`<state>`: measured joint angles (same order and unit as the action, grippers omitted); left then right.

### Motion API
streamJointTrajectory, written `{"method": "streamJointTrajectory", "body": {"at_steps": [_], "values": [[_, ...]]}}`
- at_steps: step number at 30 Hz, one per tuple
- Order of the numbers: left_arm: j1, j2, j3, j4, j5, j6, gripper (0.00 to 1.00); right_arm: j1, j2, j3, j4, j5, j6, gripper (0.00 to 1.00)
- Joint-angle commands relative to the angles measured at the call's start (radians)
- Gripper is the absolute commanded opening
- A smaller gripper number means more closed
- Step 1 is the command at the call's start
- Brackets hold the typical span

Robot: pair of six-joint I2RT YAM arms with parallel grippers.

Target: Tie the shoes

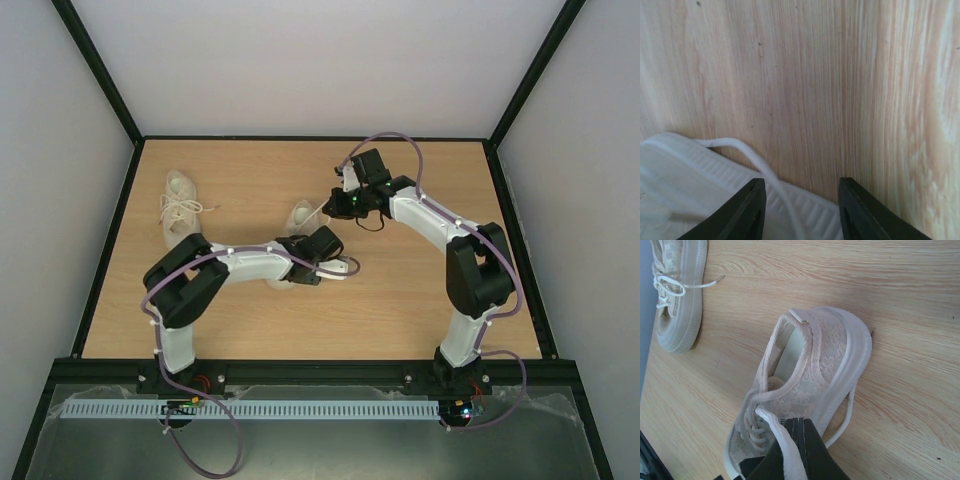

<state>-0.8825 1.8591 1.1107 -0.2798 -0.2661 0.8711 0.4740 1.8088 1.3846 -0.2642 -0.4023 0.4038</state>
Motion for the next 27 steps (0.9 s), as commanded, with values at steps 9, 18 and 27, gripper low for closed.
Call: {"method": "streamJointTrajectory", "body": {"at_steps": [9,18,27], "values": [[-0.009,0.018,-0.038,0.154,-0.273,0.039,0.02,0.002,-0.065,-0.033,-0.032,-0.011,-0.046,0.01],[0.047,-0.177,0.173,-0.159,0.14,-0.223,0.03,0.0,-0.091,-0.049,-0.085,0.052,-0.094,0.01],[0.275,-0.272,0.294,-0.369,0.592,-0.384,0.03,-0.048,-0.091,0.013,-0.113,0.059,-0.109,0.01]]}}
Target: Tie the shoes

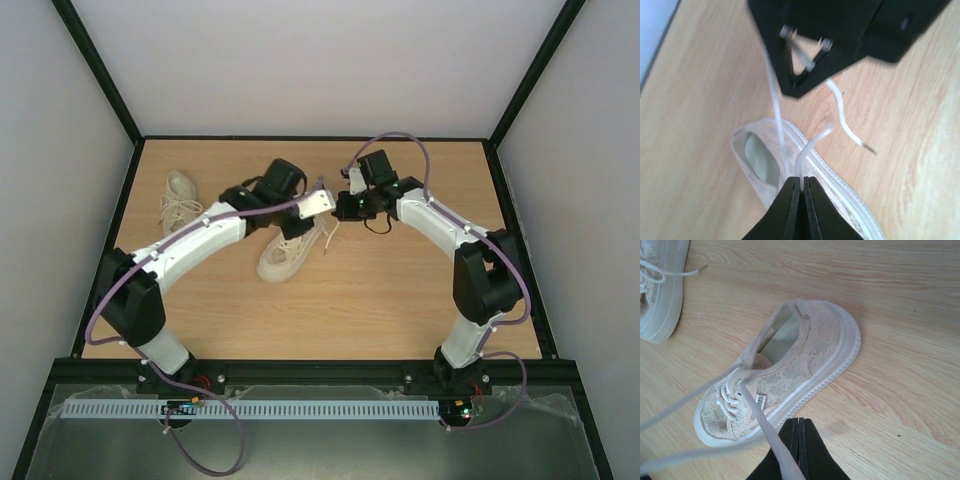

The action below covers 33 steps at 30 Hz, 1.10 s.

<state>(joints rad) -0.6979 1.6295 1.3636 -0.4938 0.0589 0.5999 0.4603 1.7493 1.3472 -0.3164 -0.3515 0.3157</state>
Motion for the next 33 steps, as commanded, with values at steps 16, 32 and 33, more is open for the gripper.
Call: {"method": "streamJointTrajectory", "body": {"at_steps": [16,32,33], "values": [[0.288,-0.09,-0.136,-0.118,0.638,0.001,0.03,-0.038,0.038,0.047,0.048,-0.301,0.127,0.01],[0.091,-0.04,-0.103,-0.121,0.592,0.055,0.03,0.047,-0.022,0.055,0.268,-0.156,0.402,0.01],[0.097,-0.037,-0.107,-0.119,0.592,0.06,0.03,0.047,-0.024,0.044,0.29,-0.163,0.414,0.01]]}}
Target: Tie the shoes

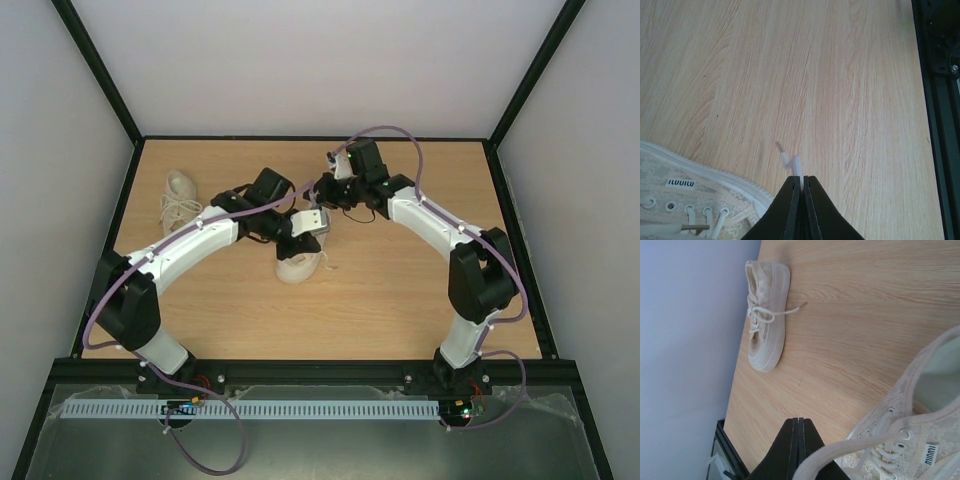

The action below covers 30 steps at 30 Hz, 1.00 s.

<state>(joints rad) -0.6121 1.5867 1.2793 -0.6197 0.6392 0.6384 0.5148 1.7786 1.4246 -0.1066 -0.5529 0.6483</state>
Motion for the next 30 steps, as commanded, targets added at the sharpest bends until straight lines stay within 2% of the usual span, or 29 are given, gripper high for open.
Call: {"method": "streamJointTrajectory", "body": {"at_steps": [1,6,11,17,20,23,26,30], "values": [[0.019,0.008,-0.031,0.008,0.01,0.032,0.02,-0.007,-0.055,-0.031,0.082,0.03,0.081,0.01],[0.096,0.009,-0.118,0.09,-0.025,0.053,0.03,-0.019,-0.092,0.014,0.064,0.082,0.061,0.01],[0.084,-0.008,-0.127,0.124,0.037,0.028,0.02,-0.003,-0.097,-0.13,0.295,0.069,0.216,0.01],[0.084,-0.035,-0.086,0.177,0.14,-0.059,0.03,0.076,-0.039,-0.135,0.417,0.07,0.261,0.01],[0.098,-0.033,-0.085,0.211,0.176,-0.102,0.02,0.094,-0.014,-0.104,0.381,0.069,0.254,0.01],[0.157,-0.034,-0.129,0.287,0.193,-0.161,0.02,0.093,-0.028,-0.136,0.321,0.091,0.23,0.02],[0.192,-0.031,-0.193,0.381,0.145,-0.222,0.02,0.094,-0.026,-0.172,0.262,0.083,0.215,0.08],[0.218,-0.014,-0.23,0.4,0.156,-0.216,0.03,0.094,0.014,-0.16,0.178,0.033,0.187,0.29]]}}
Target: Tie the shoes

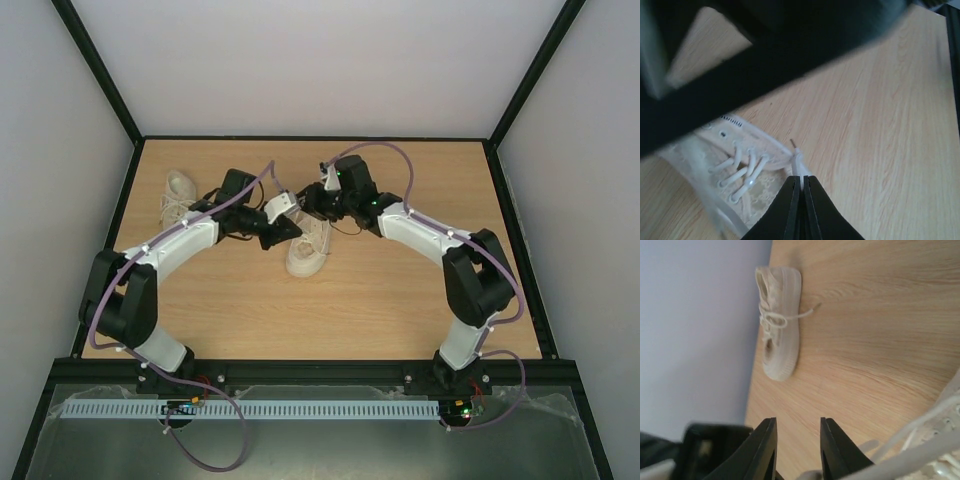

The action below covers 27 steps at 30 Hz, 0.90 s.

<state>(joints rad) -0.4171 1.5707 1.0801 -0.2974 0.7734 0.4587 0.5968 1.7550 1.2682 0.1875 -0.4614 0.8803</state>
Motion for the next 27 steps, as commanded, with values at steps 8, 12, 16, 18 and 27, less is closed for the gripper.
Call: {"method": "streamJointTrajectory", "body": {"at_steps": [8,12,16,18,27], "values": [[0.061,0.01,-0.05,0.074,0.071,-0.025,0.02,-0.003,0.003,0.017,-0.189,-0.027,-0.087,0.48],[0.109,0.038,-0.042,0.121,0.125,-0.103,0.03,-0.022,-0.023,0.026,-0.257,-0.012,-0.113,0.56],[0.129,0.068,-0.025,0.156,0.113,-0.152,0.03,-0.045,-0.093,-0.019,-0.28,-0.016,-0.171,0.58],[0.13,0.082,-0.015,0.171,0.113,-0.187,0.02,-0.062,-0.127,-0.041,-0.298,-0.015,-0.23,0.57],[0.143,0.082,0.005,0.188,0.132,-0.251,0.03,0.021,-0.197,-0.153,-0.287,0.138,-0.65,0.45]]}}
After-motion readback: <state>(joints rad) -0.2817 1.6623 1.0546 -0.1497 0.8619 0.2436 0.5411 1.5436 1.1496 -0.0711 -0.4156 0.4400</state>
